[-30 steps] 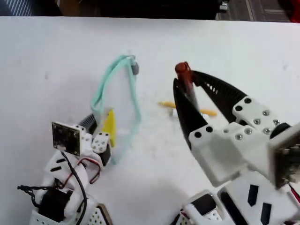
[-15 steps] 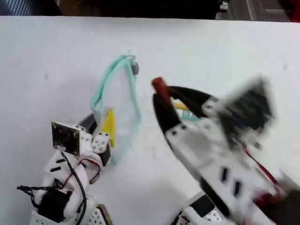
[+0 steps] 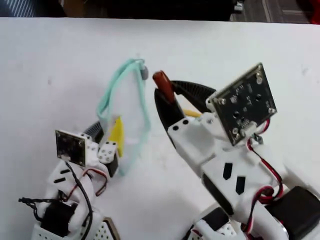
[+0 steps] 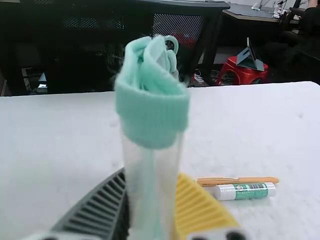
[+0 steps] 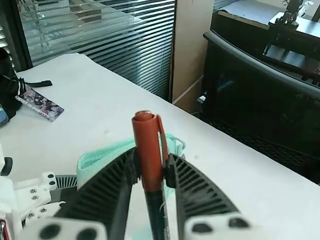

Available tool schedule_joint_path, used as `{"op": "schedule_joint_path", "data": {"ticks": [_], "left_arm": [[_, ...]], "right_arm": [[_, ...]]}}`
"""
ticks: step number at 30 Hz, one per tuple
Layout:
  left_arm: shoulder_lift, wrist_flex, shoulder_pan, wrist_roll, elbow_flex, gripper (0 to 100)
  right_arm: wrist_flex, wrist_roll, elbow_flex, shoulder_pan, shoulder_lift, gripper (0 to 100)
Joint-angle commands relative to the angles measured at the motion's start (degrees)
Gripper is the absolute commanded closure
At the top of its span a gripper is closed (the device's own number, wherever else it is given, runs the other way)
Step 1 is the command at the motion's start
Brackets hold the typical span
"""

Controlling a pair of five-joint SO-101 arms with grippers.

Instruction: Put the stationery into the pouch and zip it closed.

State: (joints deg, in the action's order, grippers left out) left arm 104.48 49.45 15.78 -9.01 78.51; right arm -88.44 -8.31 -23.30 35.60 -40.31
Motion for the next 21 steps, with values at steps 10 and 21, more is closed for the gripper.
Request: {"op": "schedule_joint_path", "data": {"ticks": [10, 21], "left_arm": [[0.22, 3.52, 1.19, 0.18, -0.62, 79], [0.22, 3.43, 0.92, 0.18, -0.62, 80]], "right_arm": [[11.03, -0.44, 3.43, 0.4, -6.02, 98.3], [28.79, 6.77, 21.01, 4.0, -6.9, 98.3]]}}
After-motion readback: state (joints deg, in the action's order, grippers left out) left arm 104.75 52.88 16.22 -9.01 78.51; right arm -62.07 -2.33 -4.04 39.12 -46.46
